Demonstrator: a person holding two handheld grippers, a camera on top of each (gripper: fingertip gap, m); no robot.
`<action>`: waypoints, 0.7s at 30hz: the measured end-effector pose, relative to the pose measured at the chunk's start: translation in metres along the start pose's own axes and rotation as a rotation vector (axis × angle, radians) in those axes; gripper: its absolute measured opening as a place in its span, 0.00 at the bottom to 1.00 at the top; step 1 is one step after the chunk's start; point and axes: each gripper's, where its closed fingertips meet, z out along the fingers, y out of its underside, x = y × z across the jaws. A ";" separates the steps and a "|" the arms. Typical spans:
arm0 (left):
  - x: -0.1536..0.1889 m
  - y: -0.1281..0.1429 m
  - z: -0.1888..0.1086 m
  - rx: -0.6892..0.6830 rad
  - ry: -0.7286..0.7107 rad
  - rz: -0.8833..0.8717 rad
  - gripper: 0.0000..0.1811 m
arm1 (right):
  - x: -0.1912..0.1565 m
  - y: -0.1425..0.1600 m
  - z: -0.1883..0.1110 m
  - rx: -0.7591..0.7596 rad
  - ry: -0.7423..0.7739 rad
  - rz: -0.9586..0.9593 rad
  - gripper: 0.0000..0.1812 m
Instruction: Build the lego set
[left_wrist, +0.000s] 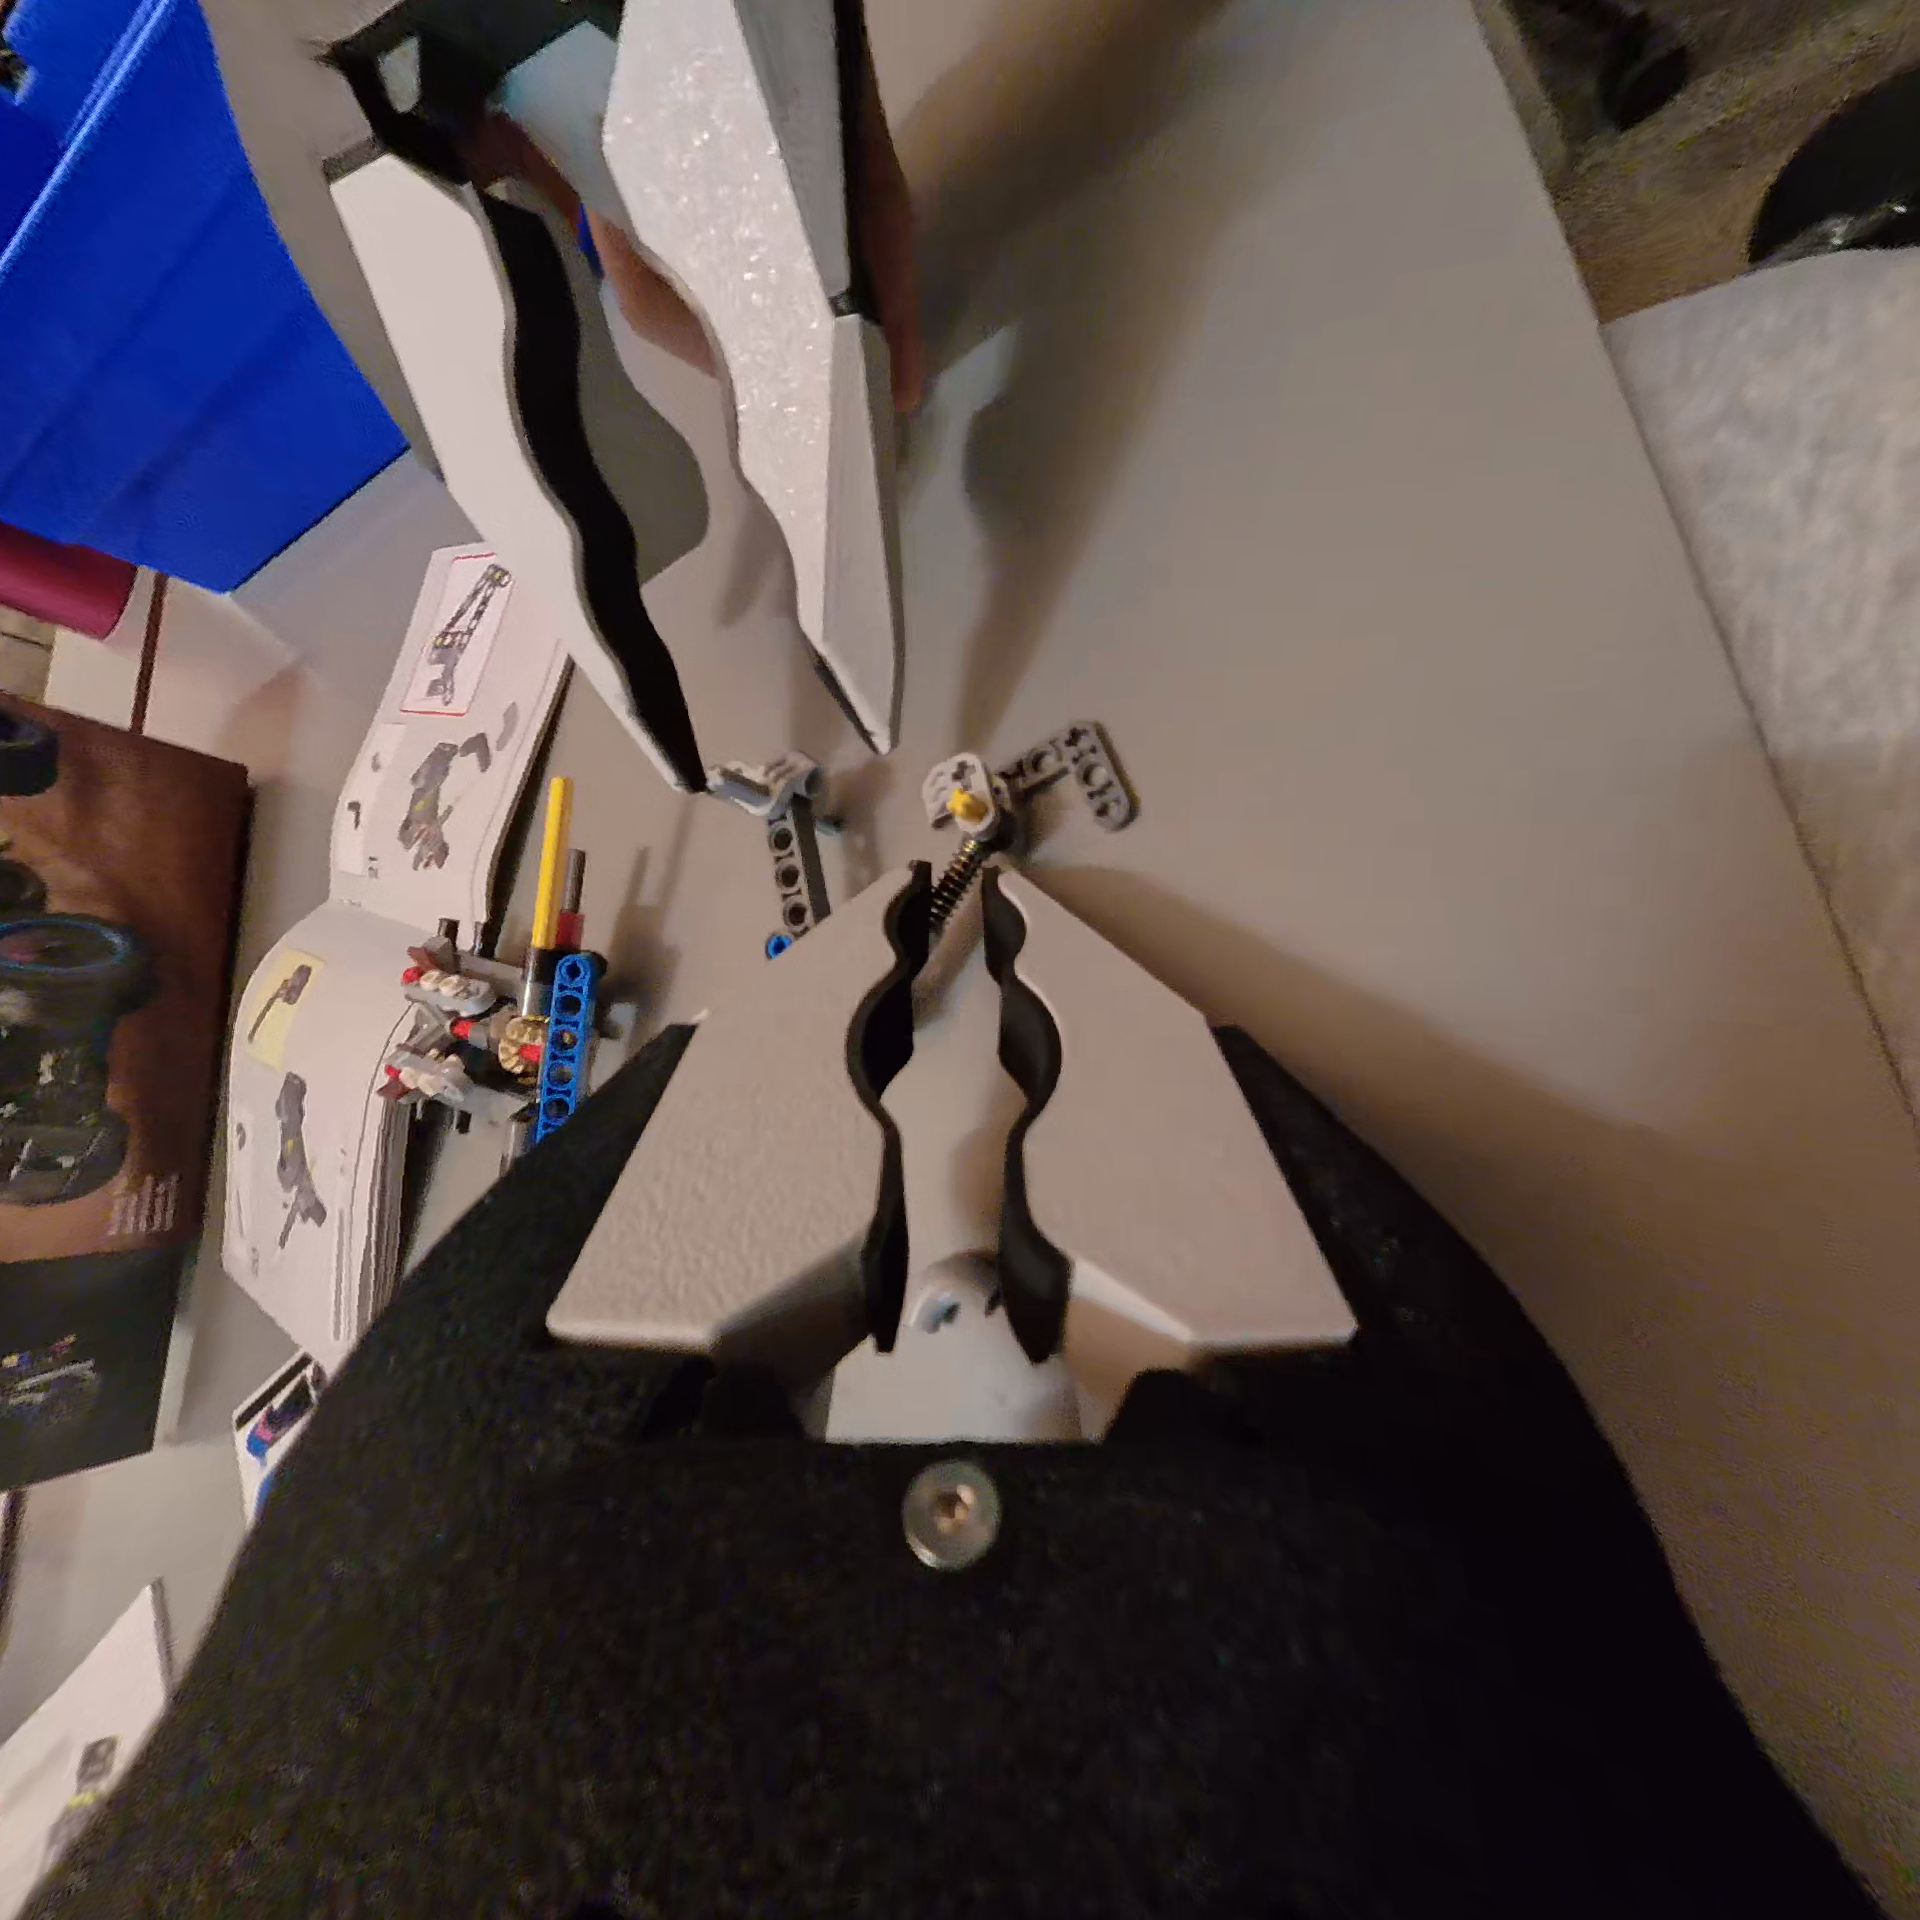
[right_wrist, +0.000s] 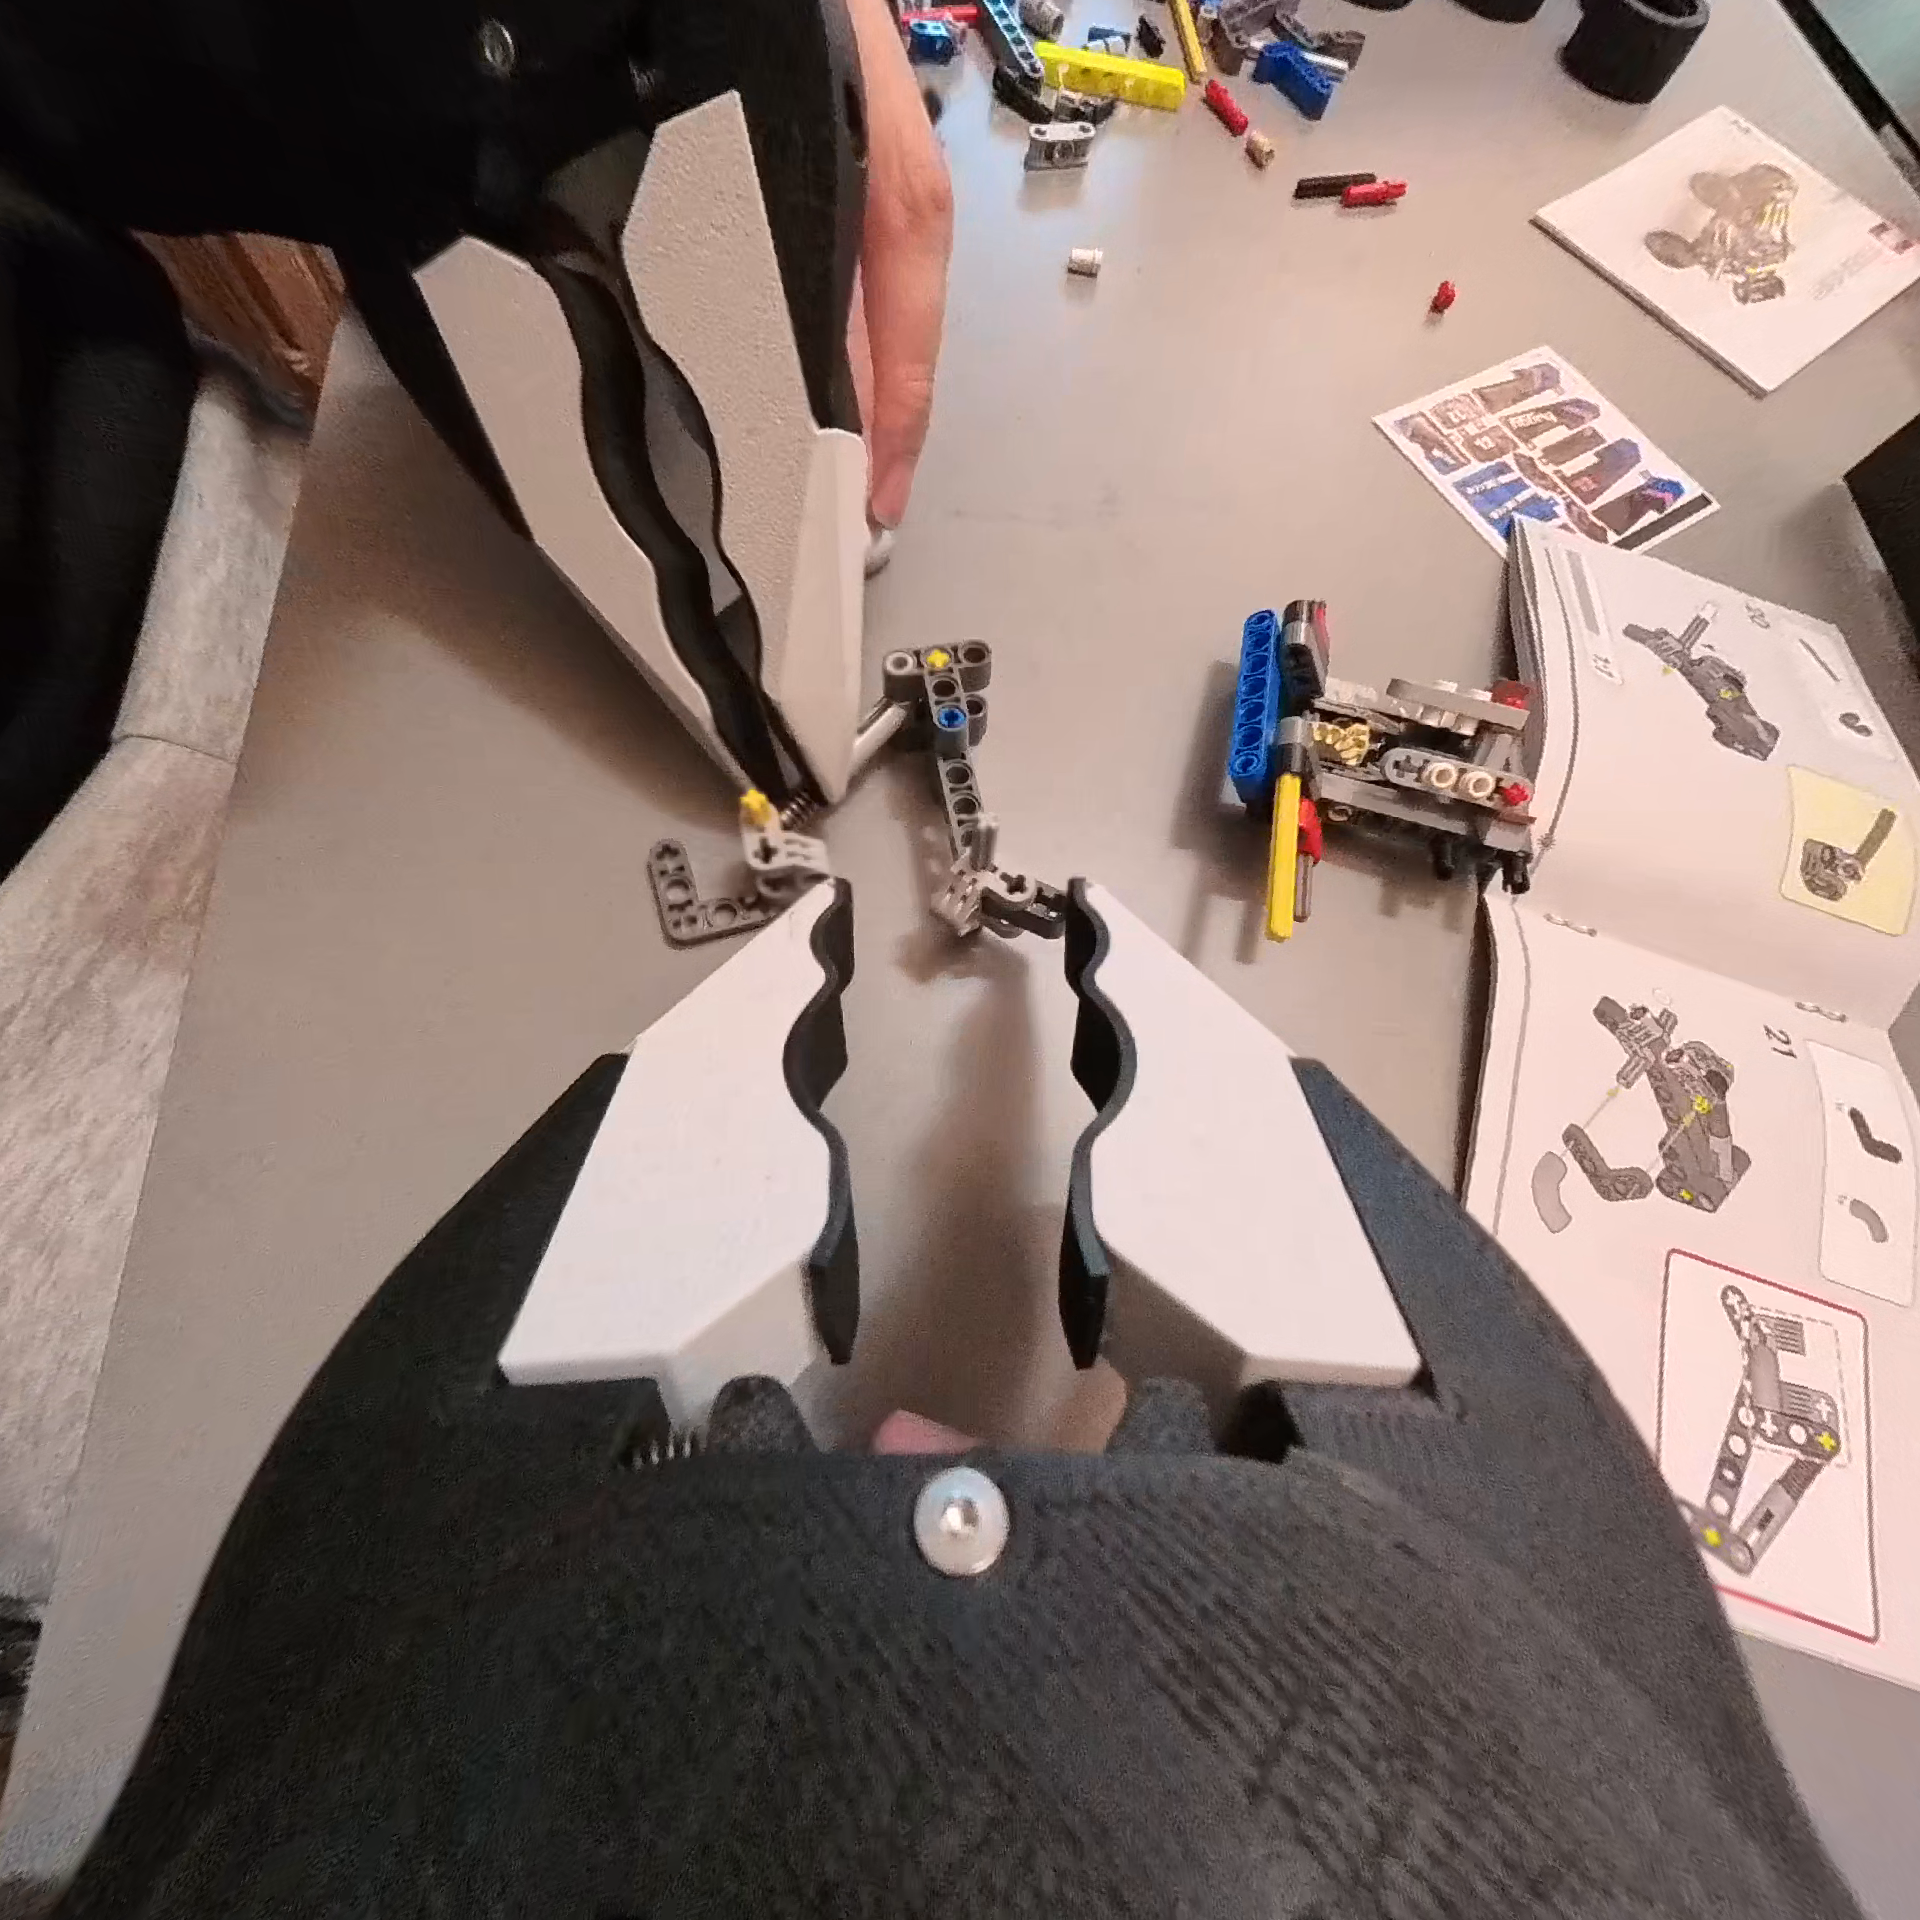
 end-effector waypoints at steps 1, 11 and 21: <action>-0.003 0.000 0.001 0.000 -0.017 -0.014 0.03 | -0.001 0.000 0.000 0.009 -0.004 0.002 0.22; -0.017 0.010 0.005 -0.046 -0.097 -0.103 0.03 | -0.007 -0.002 0.002 -0.006 0.024 -0.037 0.26; -0.013 0.009 0.004 -0.026 -0.055 -0.120 0.06 | 0.003 -0.005 -0.008 -0.055 0.139 0.042 0.28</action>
